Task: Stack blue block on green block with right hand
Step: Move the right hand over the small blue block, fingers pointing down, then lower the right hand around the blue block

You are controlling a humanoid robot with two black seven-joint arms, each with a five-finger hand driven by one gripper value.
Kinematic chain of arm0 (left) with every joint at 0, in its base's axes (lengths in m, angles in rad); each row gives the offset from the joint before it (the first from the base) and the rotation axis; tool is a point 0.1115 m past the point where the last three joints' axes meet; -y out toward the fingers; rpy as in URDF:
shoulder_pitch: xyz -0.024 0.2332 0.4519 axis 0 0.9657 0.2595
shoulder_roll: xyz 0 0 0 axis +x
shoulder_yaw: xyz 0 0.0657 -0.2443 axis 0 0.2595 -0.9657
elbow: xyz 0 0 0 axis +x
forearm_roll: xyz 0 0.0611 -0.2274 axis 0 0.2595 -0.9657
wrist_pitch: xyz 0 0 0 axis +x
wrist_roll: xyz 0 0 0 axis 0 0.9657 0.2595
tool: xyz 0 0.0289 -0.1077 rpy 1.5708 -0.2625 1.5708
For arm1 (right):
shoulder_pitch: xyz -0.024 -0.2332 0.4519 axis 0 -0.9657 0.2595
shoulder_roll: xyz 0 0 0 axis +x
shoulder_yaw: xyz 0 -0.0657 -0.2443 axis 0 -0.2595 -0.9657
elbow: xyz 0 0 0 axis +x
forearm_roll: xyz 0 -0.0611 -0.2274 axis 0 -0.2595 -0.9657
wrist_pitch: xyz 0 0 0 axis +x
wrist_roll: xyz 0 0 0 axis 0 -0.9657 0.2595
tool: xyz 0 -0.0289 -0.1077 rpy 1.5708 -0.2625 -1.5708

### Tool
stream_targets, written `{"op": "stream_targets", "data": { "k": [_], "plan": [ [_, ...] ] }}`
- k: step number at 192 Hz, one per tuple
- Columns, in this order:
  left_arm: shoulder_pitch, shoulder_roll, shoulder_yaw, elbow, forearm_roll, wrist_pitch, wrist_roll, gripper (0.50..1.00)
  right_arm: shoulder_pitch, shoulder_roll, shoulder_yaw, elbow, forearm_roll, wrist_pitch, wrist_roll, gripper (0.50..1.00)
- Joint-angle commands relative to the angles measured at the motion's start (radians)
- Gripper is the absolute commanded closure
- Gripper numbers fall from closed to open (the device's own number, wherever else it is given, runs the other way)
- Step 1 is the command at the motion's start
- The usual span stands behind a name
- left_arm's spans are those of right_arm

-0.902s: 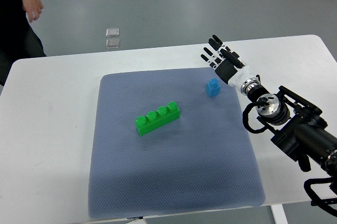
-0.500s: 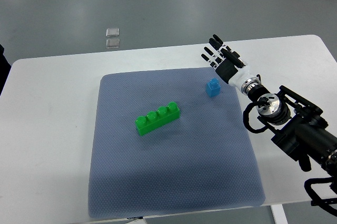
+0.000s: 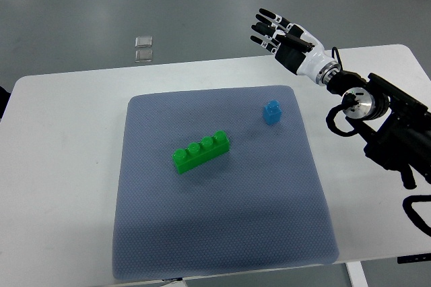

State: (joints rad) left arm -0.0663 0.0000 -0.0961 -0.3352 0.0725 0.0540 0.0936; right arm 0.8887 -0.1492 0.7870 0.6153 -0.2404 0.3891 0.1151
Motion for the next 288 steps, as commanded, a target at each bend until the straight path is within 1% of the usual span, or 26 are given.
{"op": "stream_targets", "data": {
  "k": [1, 19, 30, 40, 41, 57, 59, 64, 74, 78, 88, 89, 104, 128, 148, 169, 188, 197, 219, 231, 261, 288],
  "plan": [
    [-0.001, 0.0, 0.001, -0.01, 0.0, 0.0, -0.002, 0.5, 0.104, -0.061, -0.075, 0.008, -0.253, 0.042, -0.037, 0.576],
    [-0.001, 0.0, 0.001, -0.013, 0.0, 0.0, -0.002, 0.5, 0.19, -0.107, -0.158, 0.02, -0.462, 0.096, -0.04, 0.576],
    [-0.001, 0.0, 0.001, -0.013, 0.0, 0.0, -0.002, 0.5, 0.252, -0.147, -0.227, 0.063, -0.602, 0.134, -0.046, 0.576],
    [-0.001, 0.0, 0.001, -0.013, 0.0, 0.0, -0.002, 0.5, 0.253, -0.147, -0.227, 0.063, -0.602, 0.134, -0.046, 0.576],
    [-0.001, 0.0, 0.001, -0.008, 0.0, 0.0, -0.002, 0.5, 0.295, -0.2, -0.282, 0.125, -0.699, 0.163, -0.052, 0.576],
    [-0.001, 0.0, -0.004, -0.004, 0.0, 0.0, -0.002, 0.5, 0.358, -0.286, -0.37, 0.267, -0.818, 0.218, -0.074, 0.576],
    [-0.001, 0.0, -0.004, -0.004, 0.0, 0.0, -0.002, 0.5, 0.358, -0.286, -0.37, 0.267, -0.818, 0.218, -0.074, 0.576],
    [-0.001, 0.0, -0.004, -0.004, 0.0, 0.0, -0.002, 0.5, 0.386, -0.312, -0.4, 0.313, -0.849, 0.222, -0.091, 0.576],
    [-0.004, 0.0, -0.005, -0.008, 0.0, 0.0, -0.002, 0.5, 0.427, -0.342, -0.451, 0.365, -0.884, 0.222, -0.121, 0.576],
    [-0.006, 0.0, -0.005, -0.01, 0.0, 0.0, -0.002, 0.5, 0.441, -0.348, -0.472, 0.376, -0.898, 0.222, -0.132, 0.574],
    [-0.006, 0.0, -0.005, -0.01, 0.0, 0.0, -0.002, 0.5, 0.441, -0.348, -0.473, 0.376, -0.898, 0.222, -0.132, 0.574],
    [-0.009, 0.0, -0.004, -0.01, 0.001, 0.0, -0.002, 0.5, 0.478, -0.352, -0.527, 0.388, -0.925, 0.222, -0.153, 0.574],
    [-0.018, 0.0, -0.005, -0.01, 0.001, 0.0, -0.002, 0.5, 0.527, -0.351, -0.623, 0.388, -0.959, 0.222, -0.17, 0.574],
    [-0.021, 0.0, -0.004, -0.008, 0.001, 0.0, -0.002, 0.5, 0.605, -0.337, -0.761, 0.388, -0.973, 0.222, -0.172, 0.574],
    [-0.021, 0.0, -0.004, -0.01, 0.001, 0.0, -0.002, 0.5, 0.615, -0.32, -0.77, 0.386, -0.958, 0.222, -0.17, 0.576],
    [-0.021, 0.0, -0.004, -0.011, 0.003, 0.0, -0.002, 0.5, 0.599, -0.277, -0.776, 0.377, -0.968, 0.222, -0.172, 0.576],
    [-0.021, 0.0, -0.001, -0.01, 0.003, -0.002, -0.002, 0.5, 0.572, -0.239, -0.779, 0.336, -0.973, 0.221, -0.173, 0.576],
    [-0.021, 0.0, 0.001, -0.008, 0.001, 0.0, -0.002, 0.5, 0.559, -0.231, -0.781, 0.324, -0.975, 0.209, -0.173, 0.574],
    [-0.021, 0.0, -0.001, 0.001, 0.001, 0.0, -0.002, 0.5, 0.533, -0.227, -0.77, 0.248, -0.975, 0.206, -0.173, 0.574],
    [-0.021, 0.0, -0.005, 0.002, 0.001, 0.0, -0.002, 0.5, 0.509, -0.207, -0.77, 0.199, -0.971, 0.197, -0.172, 0.576],
    [-0.021, 0.0, -0.004, -0.008, 0.001, 0.0, -0.002, 0.5, 0.444, -0.179, -0.767, 0.181, -0.975, 0.188, -0.172, 0.576],
    [-0.021, 0.0, -0.004, -0.005, 0.001, 0.0, -0.002, 0.5, 0.418, -0.132, -0.759, 0.156, -0.975, 0.14, -0.172, 0.579]
  ]
}}
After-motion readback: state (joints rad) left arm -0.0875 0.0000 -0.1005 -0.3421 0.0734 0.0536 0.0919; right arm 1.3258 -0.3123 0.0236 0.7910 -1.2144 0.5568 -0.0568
